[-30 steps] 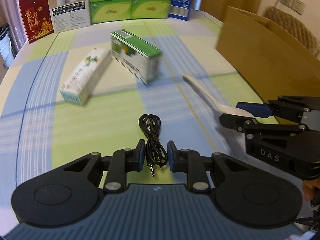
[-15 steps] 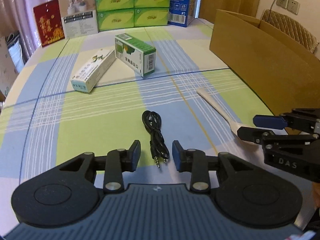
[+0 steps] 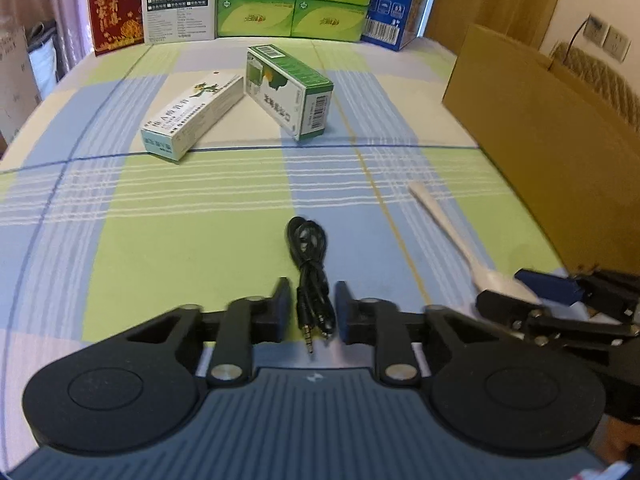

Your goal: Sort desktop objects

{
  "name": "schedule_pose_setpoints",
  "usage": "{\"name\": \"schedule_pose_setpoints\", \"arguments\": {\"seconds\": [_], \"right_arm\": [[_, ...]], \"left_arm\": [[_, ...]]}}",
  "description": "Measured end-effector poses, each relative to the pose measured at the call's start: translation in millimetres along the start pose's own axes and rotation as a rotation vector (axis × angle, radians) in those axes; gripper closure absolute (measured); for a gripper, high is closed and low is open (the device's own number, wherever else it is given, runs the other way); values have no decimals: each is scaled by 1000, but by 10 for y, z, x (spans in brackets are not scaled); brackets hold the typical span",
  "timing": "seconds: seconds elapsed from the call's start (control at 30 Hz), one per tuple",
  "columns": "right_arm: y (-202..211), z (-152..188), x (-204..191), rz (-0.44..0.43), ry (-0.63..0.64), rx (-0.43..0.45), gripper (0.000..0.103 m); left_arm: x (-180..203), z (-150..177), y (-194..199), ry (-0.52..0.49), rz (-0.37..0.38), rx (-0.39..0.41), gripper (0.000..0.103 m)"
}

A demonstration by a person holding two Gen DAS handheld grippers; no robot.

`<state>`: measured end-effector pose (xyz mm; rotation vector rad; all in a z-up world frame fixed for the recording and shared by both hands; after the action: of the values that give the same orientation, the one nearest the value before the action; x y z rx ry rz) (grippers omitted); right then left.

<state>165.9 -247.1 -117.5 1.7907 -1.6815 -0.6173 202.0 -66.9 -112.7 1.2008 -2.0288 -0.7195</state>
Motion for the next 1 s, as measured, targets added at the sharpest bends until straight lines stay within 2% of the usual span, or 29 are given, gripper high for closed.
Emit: {"name": "schedule_pose_setpoints", "arguments": {"seconds": [0.17,0.57,0.63,0.67,1.0], "right_arm": [[-4,3,-4,0,-4,0,63],[-41,-10,-22,5,-18,-4,64],[-42,-11,-32,11,-11,-3,66],[-43,-12,-39,14,-6,-2,73],[64,-60,-54,31,14,53,73]], "left_arm": [[-25,16,30,22,9,4,92],[28,30,22,2,23,-1,92],[37,32,20,0,22,-2,92],[40,32,19,-1,22,-2,92],[88,3,83,-11,36,19,92]]}}
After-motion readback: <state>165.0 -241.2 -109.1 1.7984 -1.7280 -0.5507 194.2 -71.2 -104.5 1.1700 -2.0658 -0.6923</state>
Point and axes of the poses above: each gripper's, at about its wrist camera, not at the fingertips, and y roughly against the way its jaws point, x to its right, z to its underside, the point moved 2 cm from there along -y, roughly the way its jaws point, and after that the axes turned 12 degrees about z, right-handed, at the moved point
